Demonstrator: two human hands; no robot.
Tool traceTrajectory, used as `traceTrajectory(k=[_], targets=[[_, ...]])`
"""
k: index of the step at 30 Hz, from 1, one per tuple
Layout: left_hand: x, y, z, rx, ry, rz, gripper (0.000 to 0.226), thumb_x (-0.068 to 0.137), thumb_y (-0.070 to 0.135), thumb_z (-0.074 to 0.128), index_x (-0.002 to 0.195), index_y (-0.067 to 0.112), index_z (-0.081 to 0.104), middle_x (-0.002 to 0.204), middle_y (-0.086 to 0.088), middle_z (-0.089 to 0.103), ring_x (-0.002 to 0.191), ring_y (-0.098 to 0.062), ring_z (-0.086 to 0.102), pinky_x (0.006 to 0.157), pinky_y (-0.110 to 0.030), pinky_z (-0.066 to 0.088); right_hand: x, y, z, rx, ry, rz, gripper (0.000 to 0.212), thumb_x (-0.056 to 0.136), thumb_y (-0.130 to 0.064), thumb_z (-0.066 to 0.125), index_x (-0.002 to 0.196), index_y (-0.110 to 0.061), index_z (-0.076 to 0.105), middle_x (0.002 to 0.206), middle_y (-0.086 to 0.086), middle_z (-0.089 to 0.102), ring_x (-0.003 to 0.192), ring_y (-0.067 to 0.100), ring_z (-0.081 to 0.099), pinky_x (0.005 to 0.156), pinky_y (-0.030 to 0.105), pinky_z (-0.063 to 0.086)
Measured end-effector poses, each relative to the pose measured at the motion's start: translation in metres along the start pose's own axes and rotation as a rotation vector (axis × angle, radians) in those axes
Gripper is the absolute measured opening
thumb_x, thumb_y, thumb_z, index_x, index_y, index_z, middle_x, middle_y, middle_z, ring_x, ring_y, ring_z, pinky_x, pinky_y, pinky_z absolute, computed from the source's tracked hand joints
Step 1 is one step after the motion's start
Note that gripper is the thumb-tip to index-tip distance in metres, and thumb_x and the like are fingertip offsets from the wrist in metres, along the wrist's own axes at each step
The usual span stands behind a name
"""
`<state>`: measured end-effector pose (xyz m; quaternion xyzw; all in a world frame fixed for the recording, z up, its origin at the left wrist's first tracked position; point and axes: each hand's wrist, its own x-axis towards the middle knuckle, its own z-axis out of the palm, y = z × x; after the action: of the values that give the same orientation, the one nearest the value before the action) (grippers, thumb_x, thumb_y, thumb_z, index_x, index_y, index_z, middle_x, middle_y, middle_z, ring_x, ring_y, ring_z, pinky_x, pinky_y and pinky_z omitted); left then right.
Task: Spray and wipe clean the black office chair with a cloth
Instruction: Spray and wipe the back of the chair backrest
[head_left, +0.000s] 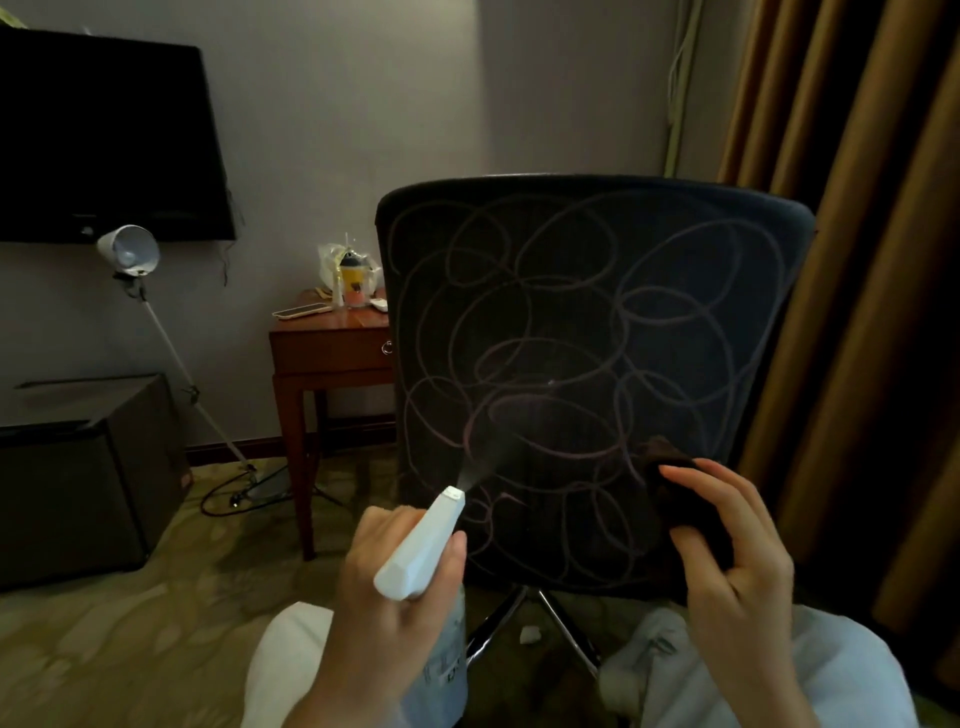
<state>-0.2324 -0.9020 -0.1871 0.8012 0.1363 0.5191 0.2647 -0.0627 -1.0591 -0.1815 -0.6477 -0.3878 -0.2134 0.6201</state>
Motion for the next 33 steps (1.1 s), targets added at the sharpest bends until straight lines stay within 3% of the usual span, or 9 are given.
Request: traceTrajectory(k=[6,10,13,17,21,26,29,30,33], targets=[[-0.014,-0.017,0.04,-0.03,-0.185,-0.023,0.018,0.081,0.048,0.05,0.08,0.03,0.054,0.085,0.024,0.049,0.079,-0.009,0.047,0.065,-0.014,0.039,0.001,0.008,-0.023,-0.042,0.075,0.028,0.053,0.075,-0.01,0.051,0.1,-0.056,0.057,0.115,-0.01,0.056,0.114,-0.001,0.048,0.095,0.007,0.036],[-0.029,-0.03,0.065,-0.059,-0.223,-0.141,0.021,0.075,0.052,0.052,0.07,0.032,0.048,0.079,0.019,0.049,0.071,-0.006,0.048,0.058,-0.013,0.037,-0.001,0.011,-0.031,-0.051,0.092,0.03,0.053,0.076,-0.008,0.05,0.101,-0.054,0.057,0.115,-0.022,0.052,0.114,0.0,0.048,0.097,0.011,0.038],[-0.042,-0.044,0.074,-0.084,-0.288,-0.234,0.029,0.073,0.052,0.053,0.079,0.024,0.059,0.075,0.007,0.051,0.076,-0.012,0.05,0.061,-0.016,0.038,-0.004,0.013,-0.032,-0.055,0.085,0.045,0.046,0.076,-0.008,0.049,0.103,-0.045,0.058,0.117,-0.015,0.053,0.114,0.005,0.049,0.097,0.013,0.039],[-0.057,-0.069,0.087,0.005,-0.33,-0.334,0.025,0.086,0.034,0.057,0.067,0.026,0.045,0.069,0.006,0.044,0.072,-0.012,0.046,0.058,-0.018,0.03,-0.008,0.016,-0.028,-0.045,0.062,0.065,0.044,0.076,-0.009,0.049,0.104,-0.043,0.058,0.116,-0.007,0.056,0.115,0.009,0.05,0.097,0.019,0.041],[-0.073,-0.105,0.099,0.031,-0.374,-0.455,0.024,0.087,0.032,0.06,0.07,0.019,0.05,0.071,0.002,0.051,0.076,-0.011,0.051,0.065,-0.02,0.037,-0.012,0.021,-0.021,-0.033,0.031,0.08,0.045,0.076,-0.009,0.05,0.104,-0.043,0.059,0.117,-0.009,0.056,0.116,0.01,0.051,0.098,0.03,0.042],[-0.079,-0.136,0.107,0.08,-0.235,-0.625,0.026,0.091,0.025,0.056,0.067,0.02,0.049,0.065,-0.001,0.052,0.066,-0.02,0.054,0.054,-0.019,0.038,-0.012,0.021,-0.012,-0.024,-0.001,0.088,0.05,0.076,-0.008,0.051,0.102,-0.05,0.058,0.117,-0.016,0.054,0.115,0.004,0.05,0.097,0.014,0.039],[-0.069,-0.154,0.096,0.058,-0.112,-0.777,0.021,0.09,0.032,0.057,0.075,0.017,0.055,0.07,-0.01,0.06,0.066,-0.026,0.06,0.06,-0.04,0.05,-0.01,0.021,-0.008,-0.017,-0.013,0.098,0.046,0.075,-0.008,0.051,0.103,-0.044,0.06,0.117,-0.015,0.054,0.114,0.004,0.05,0.095,0.01,0.038],[-0.064,-0.154,0.089,0.044,-0.058,-0.779,0.019,0.09,0.029,0.057,0.075,0.018,0.055,0.071,-0.012,0.06,0.067,-0.028,0.06,0.061,-0.043,0.05,-0.009,0.02,-0.008,-0.019,-0.015,0.099,0.044,0.075,-0.008,0.05,0.103,-0.041,0.06,0.118,-0.013,0.054,0.114,0.004,0.05,0.095,0.009,0.038],[-0.042,-0.137,0.065,-0.038,0.086,-0.654,0.015,0.091,0.022,0.058,0.076,0.021,0.055,0.073,-0.014,0.059,0.07,-0.03,0.058,0.057,-0.032,0.044,-0.007,0.021,-0.005,-0.029,-0.01,0.098,0.043,0.074,-0.009,0.05,0.102,-0.04,0.061,0.117,-0.006,0.056,0.114,0.002,0.049,0.094,0.005,0.035]])
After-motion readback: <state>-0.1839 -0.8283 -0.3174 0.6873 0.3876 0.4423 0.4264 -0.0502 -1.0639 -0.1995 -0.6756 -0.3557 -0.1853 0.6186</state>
